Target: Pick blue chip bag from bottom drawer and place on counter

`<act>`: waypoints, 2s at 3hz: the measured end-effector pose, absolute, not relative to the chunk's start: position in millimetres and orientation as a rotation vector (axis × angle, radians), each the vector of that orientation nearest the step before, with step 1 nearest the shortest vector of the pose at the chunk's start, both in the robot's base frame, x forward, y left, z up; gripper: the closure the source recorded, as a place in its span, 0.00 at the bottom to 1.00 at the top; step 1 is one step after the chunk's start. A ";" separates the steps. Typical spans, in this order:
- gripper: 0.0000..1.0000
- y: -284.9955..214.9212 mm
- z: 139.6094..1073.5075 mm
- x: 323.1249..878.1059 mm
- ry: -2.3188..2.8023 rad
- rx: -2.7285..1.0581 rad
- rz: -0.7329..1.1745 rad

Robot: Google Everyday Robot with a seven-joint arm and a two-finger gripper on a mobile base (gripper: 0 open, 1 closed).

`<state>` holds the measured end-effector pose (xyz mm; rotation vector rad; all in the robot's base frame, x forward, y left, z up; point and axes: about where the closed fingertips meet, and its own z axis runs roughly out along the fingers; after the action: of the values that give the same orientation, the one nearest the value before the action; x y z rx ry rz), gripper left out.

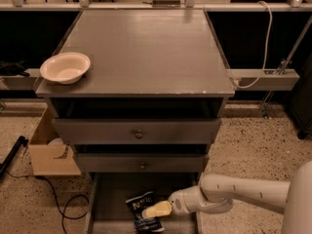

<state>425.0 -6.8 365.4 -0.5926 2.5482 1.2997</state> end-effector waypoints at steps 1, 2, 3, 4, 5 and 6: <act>0.00 6.0 366.3 436.5 2.538 -0.683 1.227; 0.00 11.7 364.4 443.9 2.523 -0.634 1.178; 0.00 12.1 364.1 445.9 2.520 -0.623 1.167; 0.00 14.2 361.3 443.8 2.520 -0.592 1.171; 0.00 13.1 352.3 443.7 2.548 -0.542 1.145; 0.00 8.7 343.0 443.3 2.583 -0.499 1.095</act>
Offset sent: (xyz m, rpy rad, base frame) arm 0.0328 0.0179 -0.0021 -0.0790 -0.1308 -0.0915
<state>443.3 8.7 343.0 -0.4993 2.5835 1.0950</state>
